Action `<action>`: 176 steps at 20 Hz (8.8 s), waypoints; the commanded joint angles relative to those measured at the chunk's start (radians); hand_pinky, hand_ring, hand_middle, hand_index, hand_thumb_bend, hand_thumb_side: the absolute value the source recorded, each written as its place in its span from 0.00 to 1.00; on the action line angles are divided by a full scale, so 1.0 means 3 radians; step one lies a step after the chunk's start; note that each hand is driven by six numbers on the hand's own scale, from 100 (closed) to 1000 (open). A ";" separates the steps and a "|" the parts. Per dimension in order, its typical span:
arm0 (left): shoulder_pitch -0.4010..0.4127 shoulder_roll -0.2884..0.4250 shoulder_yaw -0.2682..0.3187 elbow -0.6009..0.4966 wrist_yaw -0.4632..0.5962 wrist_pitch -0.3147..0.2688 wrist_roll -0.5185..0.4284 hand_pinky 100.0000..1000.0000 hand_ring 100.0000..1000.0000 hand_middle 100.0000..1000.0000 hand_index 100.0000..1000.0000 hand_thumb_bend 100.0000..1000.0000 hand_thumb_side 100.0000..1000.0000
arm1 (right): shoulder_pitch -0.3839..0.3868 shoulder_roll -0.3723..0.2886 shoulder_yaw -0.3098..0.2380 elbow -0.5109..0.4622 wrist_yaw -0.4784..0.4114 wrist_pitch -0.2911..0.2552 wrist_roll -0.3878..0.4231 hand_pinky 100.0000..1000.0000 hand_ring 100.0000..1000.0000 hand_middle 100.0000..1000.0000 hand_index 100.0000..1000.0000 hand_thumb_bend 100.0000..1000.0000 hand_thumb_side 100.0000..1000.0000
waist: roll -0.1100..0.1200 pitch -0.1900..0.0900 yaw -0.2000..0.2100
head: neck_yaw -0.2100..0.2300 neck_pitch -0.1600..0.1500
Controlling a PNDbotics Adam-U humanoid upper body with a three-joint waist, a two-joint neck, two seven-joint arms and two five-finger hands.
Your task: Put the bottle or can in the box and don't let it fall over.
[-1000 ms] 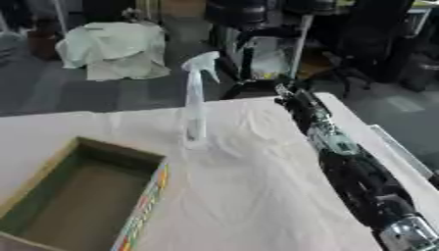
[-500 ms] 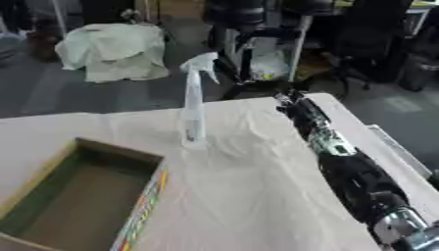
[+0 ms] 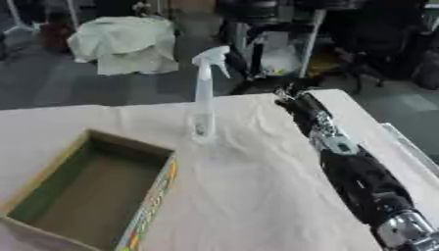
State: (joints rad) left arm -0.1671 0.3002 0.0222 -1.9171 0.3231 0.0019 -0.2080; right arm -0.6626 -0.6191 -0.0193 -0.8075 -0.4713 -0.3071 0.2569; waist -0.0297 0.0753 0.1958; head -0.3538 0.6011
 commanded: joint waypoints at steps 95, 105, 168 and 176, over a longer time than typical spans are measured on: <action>-0.0215 -0.0124 -0.0061 -0.0077 -0.0014 0.0018 -0.0093 1.00 0.95 1.00 0.83 0.00 0.82 | -0.0468 0.0088 0.0041 -0.0428 0.0638 0.0216 0.0255 1.00 1.00 1.00 1.00 0.00 0.41 | 0.0133 0.0341 0.0175 | -0.0422 -0.0469; -0.0241 -0.0140 -0.0068 -0.0083 -0.0026 0.0016 -0.0107 1.00 0.95 1.00 0.83 0.00 0.82 | -0.0517 0.0062 0.0029 -0.0427 0.0690 0.0203 0.0276 1.00 1.00 1.00 1.00 0.00 0.41 | 0.0141 0.0401 0.0198 | -0.0482 -0.0537; -0.0353 -0.0184 -0.0113 -0.0104 -0.0054 0.0040 -0.0197 1.00 0.96 1.00 0.83 0.00 0.84 | -0.0704 -0.0037 0.0055 -0.0594 0.0714 0.0274 0.0171 0.96 0.98 1.00 0.99 0.00 0.41 | 0.0123 0.0592 0.0286 | -0.0684 -0.0692; -0.0368 -0.0191 -0.0129 -0.0107 -0.0056 0.0050 -0.0220 1.00 0.96 1.00 0.83 0.01 0.84 | -0.0702 -0.0028 0.0059 -0.0580 0.0766 0.0312 0.0110 0.96 0.98 1.00 0.99 0.00 0.41 | 0.0122 0.0620 0.0303 | -0.0723 -0.0722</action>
State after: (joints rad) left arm -0.2655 0.2373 -0.0157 -1.9243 0.3099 0.0181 -0.2705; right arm -0.8529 -0.6033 0.0012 -0.9688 -0.2488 -0.2148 0.2939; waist 0.0049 0.2762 0.2859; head -0.5662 0.4001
